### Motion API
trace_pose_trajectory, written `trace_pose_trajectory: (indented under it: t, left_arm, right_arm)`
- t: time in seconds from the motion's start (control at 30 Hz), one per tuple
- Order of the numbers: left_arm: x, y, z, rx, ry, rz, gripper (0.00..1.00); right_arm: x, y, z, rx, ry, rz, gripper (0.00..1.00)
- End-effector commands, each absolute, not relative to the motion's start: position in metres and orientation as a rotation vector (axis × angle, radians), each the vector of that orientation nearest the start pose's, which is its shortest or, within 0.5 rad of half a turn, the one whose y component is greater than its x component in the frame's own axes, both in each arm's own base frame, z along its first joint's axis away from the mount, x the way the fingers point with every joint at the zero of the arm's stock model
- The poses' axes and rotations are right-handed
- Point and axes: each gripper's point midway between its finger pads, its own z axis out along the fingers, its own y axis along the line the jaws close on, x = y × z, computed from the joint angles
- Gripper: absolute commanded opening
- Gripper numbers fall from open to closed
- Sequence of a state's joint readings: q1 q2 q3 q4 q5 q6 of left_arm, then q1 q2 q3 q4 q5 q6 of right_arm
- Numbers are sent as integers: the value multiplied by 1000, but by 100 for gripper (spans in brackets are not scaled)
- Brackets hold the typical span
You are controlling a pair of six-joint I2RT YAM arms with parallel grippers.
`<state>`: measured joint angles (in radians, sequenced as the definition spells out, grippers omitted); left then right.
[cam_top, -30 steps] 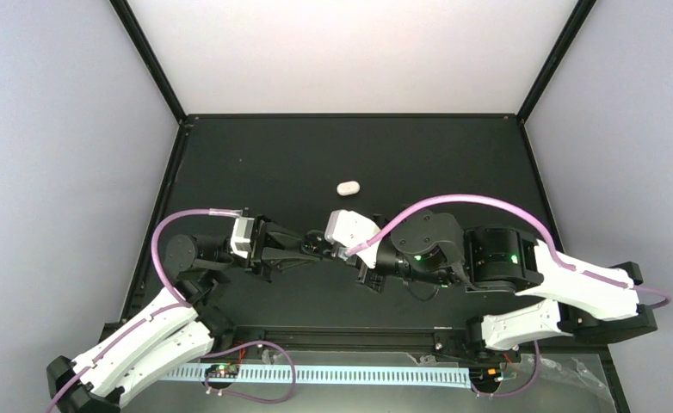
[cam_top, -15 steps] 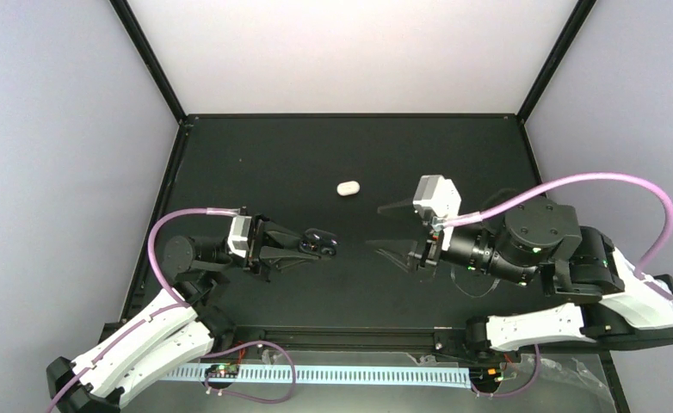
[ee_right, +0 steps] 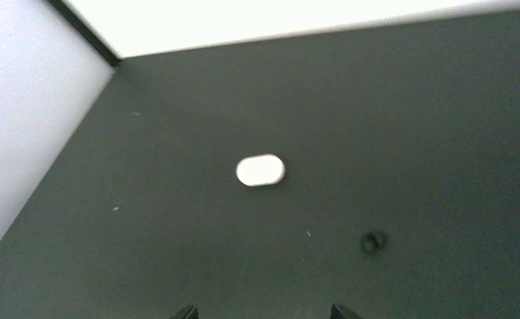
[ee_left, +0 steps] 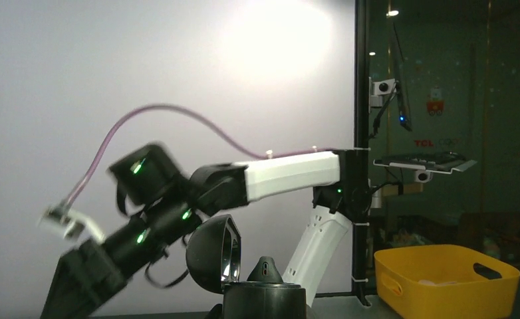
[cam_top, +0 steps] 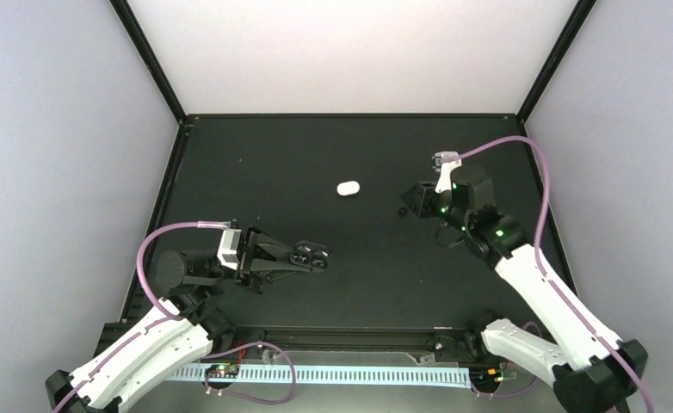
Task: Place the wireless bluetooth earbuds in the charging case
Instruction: Adjust the earbud at the center of the board.
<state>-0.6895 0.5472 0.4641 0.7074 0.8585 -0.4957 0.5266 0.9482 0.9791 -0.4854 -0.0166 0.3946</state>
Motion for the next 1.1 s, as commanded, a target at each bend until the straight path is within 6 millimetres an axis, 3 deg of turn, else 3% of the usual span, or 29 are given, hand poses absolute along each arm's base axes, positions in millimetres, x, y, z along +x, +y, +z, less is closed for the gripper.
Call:
trace_pose_trajectory:
  t: [0.0, 0.1, 0.3, 0.53, 0.63, 0.77, 1.07]
  left_arm:
    - [62, -220, 399, 954, 880, -1433, 2]
    - [60, -219, 393, 962, 891, -1432, 2]
    - [59, -220, 383, 978, 903, -1425, 2]
    - [58, -222, 377, 1002, 910, -1424, 2]
    - [58, -222, 375, 1009, 915, -1413, 2]
    - [58, -222, 371, 1011, 921, -1408, 2]
    - [59, -222, 370, 1013, 923, -1402, 1]
  right_arm:
    - [317, 162, 234, 67, 2136, 725, 49]
    - [336, 160, 190, 90, 2229, 634, 46]
    - [382, 162, 135, 173, 2343, 518, 38]
    - [419, 160, 111, 203, 2379, 403, 35]
    - [429, 165, 106, 183, 2399, 409, 35]
    - [431, 174, 84, 172, 2473, 430, 34]
    - [423, 163, 55, 201, 2544, 343, 34]
